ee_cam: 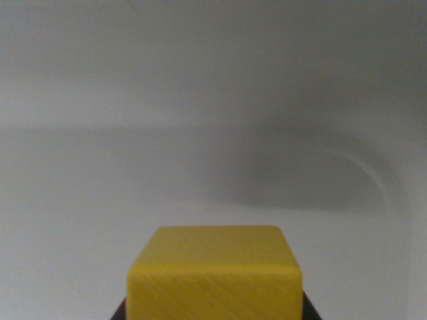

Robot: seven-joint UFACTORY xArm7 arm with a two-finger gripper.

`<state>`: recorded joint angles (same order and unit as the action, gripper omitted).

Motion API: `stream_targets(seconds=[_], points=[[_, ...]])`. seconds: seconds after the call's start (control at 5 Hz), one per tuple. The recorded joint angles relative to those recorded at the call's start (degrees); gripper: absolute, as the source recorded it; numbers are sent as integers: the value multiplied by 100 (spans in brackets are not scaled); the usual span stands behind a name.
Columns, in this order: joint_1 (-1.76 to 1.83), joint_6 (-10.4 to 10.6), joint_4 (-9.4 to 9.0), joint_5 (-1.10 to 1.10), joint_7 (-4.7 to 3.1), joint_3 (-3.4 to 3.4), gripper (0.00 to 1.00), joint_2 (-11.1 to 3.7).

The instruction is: Pick yellow cube

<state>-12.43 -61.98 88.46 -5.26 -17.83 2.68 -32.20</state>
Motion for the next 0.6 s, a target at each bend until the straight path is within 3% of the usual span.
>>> stream_targets(seconds=[0.2, 0.4, 0.6], points=[[0, 0, 0, 0, 0, 0, 100, 0], [-2, -230, 179, 7, 14, 3, 100, 51], [-2, -230, 179, 7, 14, 3, 100, 51]])
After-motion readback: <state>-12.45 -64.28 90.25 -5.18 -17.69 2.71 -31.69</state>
